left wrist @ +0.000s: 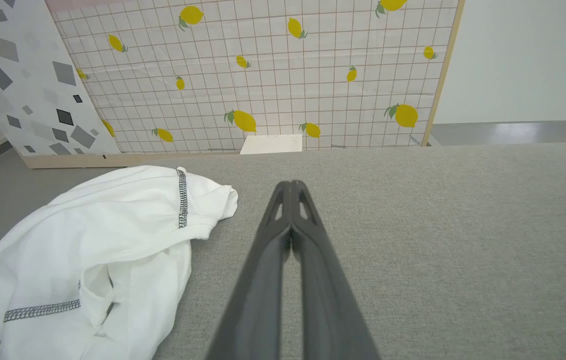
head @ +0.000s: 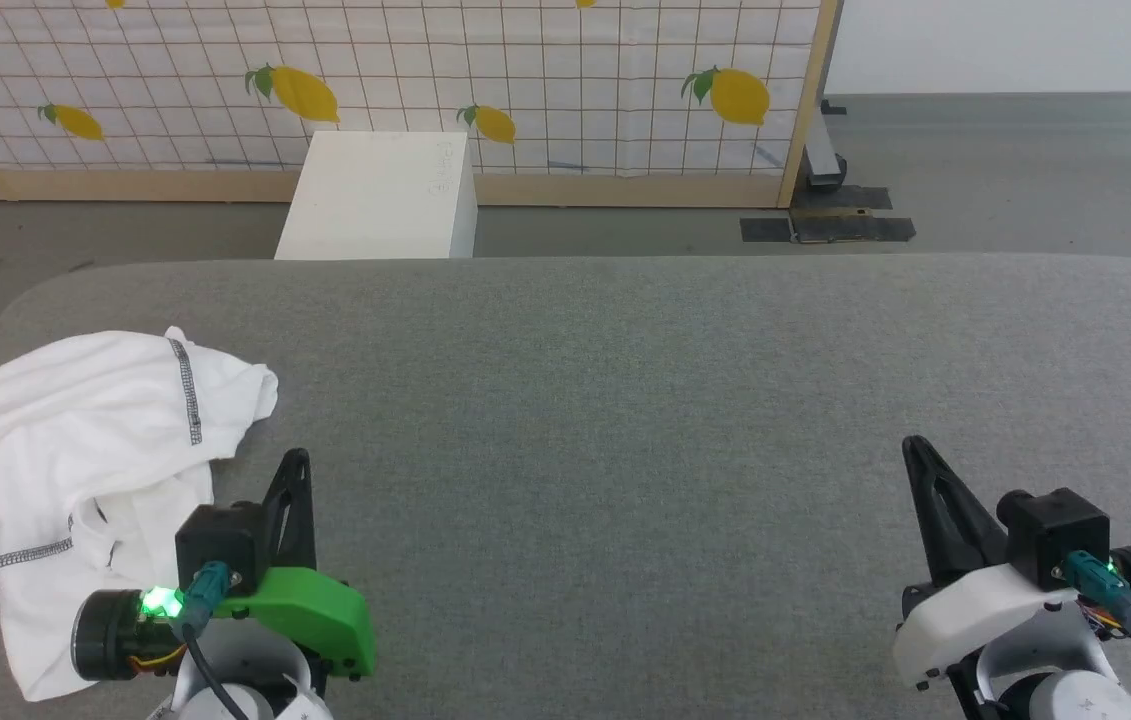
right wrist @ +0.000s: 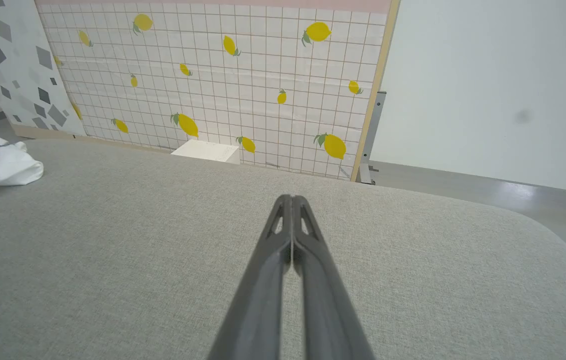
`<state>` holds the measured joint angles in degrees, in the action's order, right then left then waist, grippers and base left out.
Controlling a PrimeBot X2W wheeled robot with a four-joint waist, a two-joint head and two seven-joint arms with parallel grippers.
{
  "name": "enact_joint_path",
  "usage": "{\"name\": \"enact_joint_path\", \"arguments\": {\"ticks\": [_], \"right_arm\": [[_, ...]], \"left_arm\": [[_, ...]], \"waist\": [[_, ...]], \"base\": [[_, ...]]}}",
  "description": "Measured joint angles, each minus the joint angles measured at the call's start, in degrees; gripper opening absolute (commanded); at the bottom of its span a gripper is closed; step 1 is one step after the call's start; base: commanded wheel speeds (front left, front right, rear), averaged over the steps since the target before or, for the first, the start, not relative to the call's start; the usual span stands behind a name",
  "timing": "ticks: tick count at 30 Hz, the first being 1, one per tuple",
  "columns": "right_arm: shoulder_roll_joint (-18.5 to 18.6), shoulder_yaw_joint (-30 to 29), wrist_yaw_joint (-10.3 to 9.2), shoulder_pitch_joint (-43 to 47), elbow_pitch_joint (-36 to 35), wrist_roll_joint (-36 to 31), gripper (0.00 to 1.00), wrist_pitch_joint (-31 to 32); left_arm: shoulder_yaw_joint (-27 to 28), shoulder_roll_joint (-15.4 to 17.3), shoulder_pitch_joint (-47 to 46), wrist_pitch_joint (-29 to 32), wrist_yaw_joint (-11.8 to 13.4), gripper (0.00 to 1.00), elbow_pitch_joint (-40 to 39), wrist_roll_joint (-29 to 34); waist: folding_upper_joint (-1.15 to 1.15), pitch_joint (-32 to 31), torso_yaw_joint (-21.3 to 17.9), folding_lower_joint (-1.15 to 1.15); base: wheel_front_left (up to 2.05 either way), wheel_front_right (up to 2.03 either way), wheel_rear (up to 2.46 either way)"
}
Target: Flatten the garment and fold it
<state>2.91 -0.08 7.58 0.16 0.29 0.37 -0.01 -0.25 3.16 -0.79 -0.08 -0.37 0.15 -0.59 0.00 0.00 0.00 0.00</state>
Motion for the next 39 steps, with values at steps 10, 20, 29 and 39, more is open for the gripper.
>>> {"name": "enact_joint_path", "arguments": {"ticks": [10,20,29,39], "right_arm": [[0.00,0.00,0.00,0.00,0.00,0.00,0.00,0.00],[0.00,0.01,0.00,0.00,0.00,0.00,0.00,0.00],[0.00,-0.08,0.01,0.00,0.27,0.21,1.00,-0.03],[0.00,-0.29,0.01,0.01,1.23,1.38,1.00,-1.21]], "left_arm": [[0.00,0.00,0.00,0.00,0.00,0.00,0.00,0.00],[0.00,0.00,0.00,0.00,0.00,0.00,0.00,0.00],[-0.41,0.01,-0.02,-0.08,-0.01,1.00,0.26,-0.31],[-0.70,0.01,-0.04,-1.11,0.29,1.00,1.32,-0.99]], "waist": [[0.00,0.00,0.00,0.00],[0.00,0.00,0.00,0.00],[0.00,0.01,0.00,0.00],[0.00,0.11,0.39,0.00]], "base": [[0.00,0.00,0.00],[0.00,0.00,0.00],[0.00,0.00,0.00],[0.00,0.00,0.00]]}}
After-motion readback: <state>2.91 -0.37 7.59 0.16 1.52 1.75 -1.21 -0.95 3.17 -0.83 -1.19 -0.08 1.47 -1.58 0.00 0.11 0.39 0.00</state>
